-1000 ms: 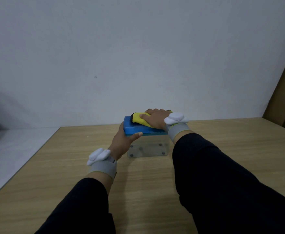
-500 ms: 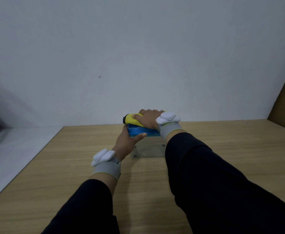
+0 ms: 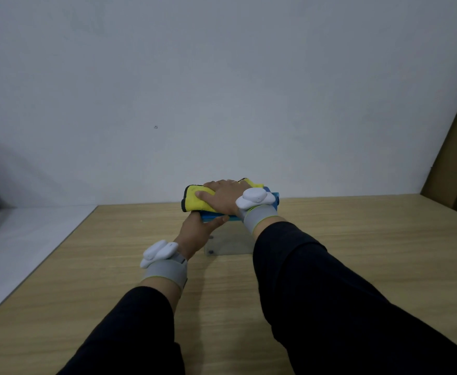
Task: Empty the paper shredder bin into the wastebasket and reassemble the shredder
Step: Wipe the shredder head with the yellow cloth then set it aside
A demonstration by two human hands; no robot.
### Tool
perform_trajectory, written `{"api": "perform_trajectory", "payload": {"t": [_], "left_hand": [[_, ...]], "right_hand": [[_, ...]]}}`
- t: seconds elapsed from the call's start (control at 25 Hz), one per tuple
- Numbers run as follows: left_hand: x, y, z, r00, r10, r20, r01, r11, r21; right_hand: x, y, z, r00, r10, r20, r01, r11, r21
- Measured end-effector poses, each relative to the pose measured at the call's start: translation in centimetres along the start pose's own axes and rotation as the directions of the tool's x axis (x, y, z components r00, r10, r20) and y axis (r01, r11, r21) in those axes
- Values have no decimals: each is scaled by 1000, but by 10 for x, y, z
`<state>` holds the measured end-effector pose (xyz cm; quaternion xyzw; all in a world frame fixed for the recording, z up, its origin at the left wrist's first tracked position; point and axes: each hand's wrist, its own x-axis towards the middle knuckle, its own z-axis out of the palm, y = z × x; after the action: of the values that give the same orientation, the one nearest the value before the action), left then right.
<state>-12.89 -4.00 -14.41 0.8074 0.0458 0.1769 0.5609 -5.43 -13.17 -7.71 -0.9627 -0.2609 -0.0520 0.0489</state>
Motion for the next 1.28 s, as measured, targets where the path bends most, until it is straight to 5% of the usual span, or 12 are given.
{"api": "perform_trajectory", "payload": {"t": [0.64, 1.0, 1.28], "left_hand": [[5, -6, -3, 994, -104, -31, 102, 994, -45], [1, 9, -14, 999, -7, 42, 0, 986, 168], [-4, 25, -30, 998, -62, 28, 65, 991, -114]], "right_hand": [[-28, 17, 4, 995, -89, -37, 90, 996, 22], [-44, 39, -2, 993, -115, -27, 115, 993, 10], [-51, 71, -11, 991, 13, -131, -4, 998, 65]]}}
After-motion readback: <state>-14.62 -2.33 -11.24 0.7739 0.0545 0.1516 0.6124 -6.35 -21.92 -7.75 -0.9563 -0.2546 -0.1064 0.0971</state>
